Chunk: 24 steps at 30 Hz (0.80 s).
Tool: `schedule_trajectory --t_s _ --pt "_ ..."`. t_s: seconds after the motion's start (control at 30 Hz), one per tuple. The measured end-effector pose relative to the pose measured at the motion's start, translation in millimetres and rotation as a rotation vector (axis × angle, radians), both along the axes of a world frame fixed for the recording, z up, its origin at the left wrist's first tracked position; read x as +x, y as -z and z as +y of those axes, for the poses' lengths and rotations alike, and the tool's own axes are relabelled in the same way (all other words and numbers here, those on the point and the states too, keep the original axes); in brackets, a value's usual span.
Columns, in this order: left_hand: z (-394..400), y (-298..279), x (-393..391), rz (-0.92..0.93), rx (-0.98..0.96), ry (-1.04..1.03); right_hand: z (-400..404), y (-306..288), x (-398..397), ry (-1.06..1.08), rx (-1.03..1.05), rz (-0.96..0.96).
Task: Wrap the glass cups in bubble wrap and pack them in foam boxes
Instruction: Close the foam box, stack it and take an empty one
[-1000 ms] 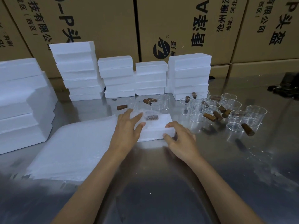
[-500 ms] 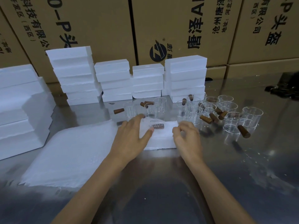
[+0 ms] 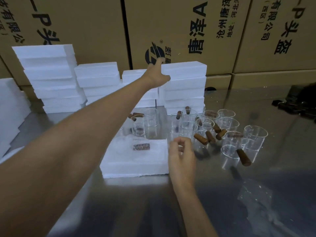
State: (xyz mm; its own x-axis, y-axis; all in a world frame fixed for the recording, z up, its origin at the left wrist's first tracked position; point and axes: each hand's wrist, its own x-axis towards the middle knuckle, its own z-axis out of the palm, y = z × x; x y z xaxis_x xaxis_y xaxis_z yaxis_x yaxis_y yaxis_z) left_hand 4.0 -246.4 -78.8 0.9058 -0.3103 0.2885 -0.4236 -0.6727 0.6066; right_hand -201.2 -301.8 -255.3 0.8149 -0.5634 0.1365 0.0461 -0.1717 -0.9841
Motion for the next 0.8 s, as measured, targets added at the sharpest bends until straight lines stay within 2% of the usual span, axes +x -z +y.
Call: schedule_trajectory --t_s 0.2,0.27,0.47,0.8 --pt "-16 -5 47 0.313 -0.152 0.024 1 0 0 -0.004 -0.034 -0.008" --pt "-14 0 55 0.362 -0.206 0.029 1 -1 -1 -0.002 -0.023 -0.007" --pt "-14 8 59 0.299 -0.400 0.007 1 -2 -1 -0.013 -0.006 -0.002" --pt "5 4 30 0.154 -0.563 -0.051 3 -3 -4 -0.022 -0.020 0.022"
